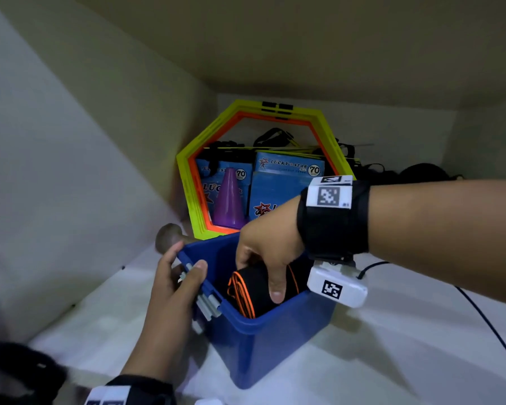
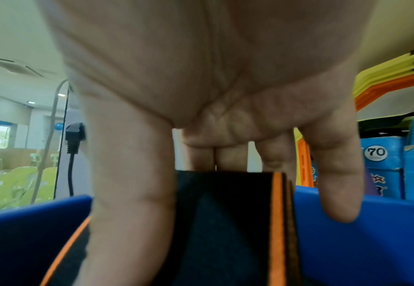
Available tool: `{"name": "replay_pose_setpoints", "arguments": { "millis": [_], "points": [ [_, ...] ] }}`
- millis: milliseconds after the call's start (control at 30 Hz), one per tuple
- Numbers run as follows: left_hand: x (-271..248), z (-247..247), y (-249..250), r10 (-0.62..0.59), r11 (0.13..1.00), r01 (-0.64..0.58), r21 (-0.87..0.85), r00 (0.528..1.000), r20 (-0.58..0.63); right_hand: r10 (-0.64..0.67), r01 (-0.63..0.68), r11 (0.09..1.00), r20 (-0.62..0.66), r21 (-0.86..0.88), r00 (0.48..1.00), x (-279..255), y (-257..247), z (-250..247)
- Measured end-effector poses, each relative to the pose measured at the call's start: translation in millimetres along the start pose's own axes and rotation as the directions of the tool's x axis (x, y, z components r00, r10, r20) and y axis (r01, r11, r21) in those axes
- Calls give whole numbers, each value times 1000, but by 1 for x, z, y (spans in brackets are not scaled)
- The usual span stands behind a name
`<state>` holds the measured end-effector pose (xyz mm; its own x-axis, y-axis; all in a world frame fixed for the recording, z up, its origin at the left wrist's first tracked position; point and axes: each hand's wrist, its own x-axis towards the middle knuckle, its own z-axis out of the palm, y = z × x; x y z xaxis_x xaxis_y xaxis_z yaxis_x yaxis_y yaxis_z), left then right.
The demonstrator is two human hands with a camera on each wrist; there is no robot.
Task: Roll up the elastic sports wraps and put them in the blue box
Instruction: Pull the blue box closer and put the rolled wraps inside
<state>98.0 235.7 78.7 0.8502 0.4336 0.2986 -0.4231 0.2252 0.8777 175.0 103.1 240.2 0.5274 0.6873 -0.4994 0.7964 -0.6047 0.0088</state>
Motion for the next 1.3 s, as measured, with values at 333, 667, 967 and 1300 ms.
{"name": "replay_pose_setpoints", "arguments": {
  "millis": [333, 667, 967, 1300],
  "points": [
    [0, -2, -2, -7, 1000, 7, -20, 1000, 4, 97, -87, 987, -68, 132, 993, -11, 11, -10],
    [-4, 1, 5, -41, 999, 40, 13, 999, 13, 538, -491, 841, -258, 227, 802, -39, 116, 31],
    [-3, 6, 4, -75, 997, 74, 36, 997, 28, 537, -379, 788, -239, 485, 809, -66, 124, 67],
    [-33, 78, -8, -145, 976, 126, 179, 984, 98, 587, -327, 617, -142, 715, 797, -173, 153, 145]
  ]
}}
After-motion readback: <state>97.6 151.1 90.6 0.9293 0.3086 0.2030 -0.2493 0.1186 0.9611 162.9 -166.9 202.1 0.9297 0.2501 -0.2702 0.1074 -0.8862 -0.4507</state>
